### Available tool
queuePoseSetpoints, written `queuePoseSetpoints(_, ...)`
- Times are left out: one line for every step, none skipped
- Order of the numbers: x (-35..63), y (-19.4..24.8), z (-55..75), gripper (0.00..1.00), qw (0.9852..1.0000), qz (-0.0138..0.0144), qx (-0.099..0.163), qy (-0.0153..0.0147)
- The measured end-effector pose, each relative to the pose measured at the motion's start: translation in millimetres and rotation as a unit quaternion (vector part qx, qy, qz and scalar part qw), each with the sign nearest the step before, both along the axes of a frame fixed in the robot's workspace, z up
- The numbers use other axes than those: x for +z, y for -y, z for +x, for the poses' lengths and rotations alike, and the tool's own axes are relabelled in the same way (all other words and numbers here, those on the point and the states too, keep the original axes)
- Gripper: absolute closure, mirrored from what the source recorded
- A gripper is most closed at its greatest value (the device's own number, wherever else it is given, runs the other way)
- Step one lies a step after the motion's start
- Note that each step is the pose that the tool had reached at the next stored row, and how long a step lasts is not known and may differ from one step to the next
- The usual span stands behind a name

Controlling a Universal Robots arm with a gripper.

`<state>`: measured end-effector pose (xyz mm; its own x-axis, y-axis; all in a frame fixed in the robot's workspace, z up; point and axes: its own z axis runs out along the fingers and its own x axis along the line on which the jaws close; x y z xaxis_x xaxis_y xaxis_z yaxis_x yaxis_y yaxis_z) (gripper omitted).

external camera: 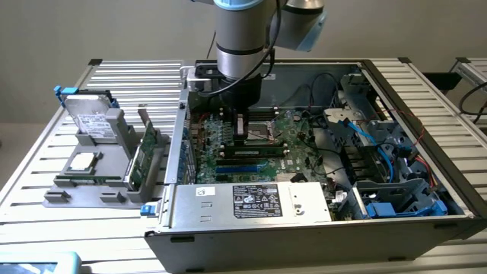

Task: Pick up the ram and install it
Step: 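Press down the ram until it locks into place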

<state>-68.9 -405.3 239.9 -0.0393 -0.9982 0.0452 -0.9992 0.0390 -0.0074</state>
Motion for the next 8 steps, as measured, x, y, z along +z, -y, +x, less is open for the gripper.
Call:
queuePoseSetpoints(-0.7,-0.2,-1.5,0.89,1.0000,0.0000,0.000,0.0000)
queuePoseSetpoints(-1.8,-0.2,-2.5,0.89,1.0000,0.0000,0.000,0.0000)
queuePoseSetpoints(-3.0,-0.2,-3.3,0.89,1.0000,-0.0001,0.000,0.0000)
queuePoseSetpoints(-4.1,-0.2,-4.0,0.89,1.0000,0.0000,0.000,0.0000)
queuePoseSetpoints(-4.8,-0.2,-4.5,0.89,1.0000,0.0000,0.000,0.0001)
queuePoseSetpoints(-4.9,-0.2,-4.8,0.89,1.0000,-0.0001,0.000,0.0000)
queuePoseSetpoints(-4.9,-0.4,-5.1,0.89,1.0000,-0.0001,0.000,0.0000)
queuePoseSetpoints(-5.0,-0.5,-5.4,0.89,1.0000,-0.0001,0.000,0.0000)
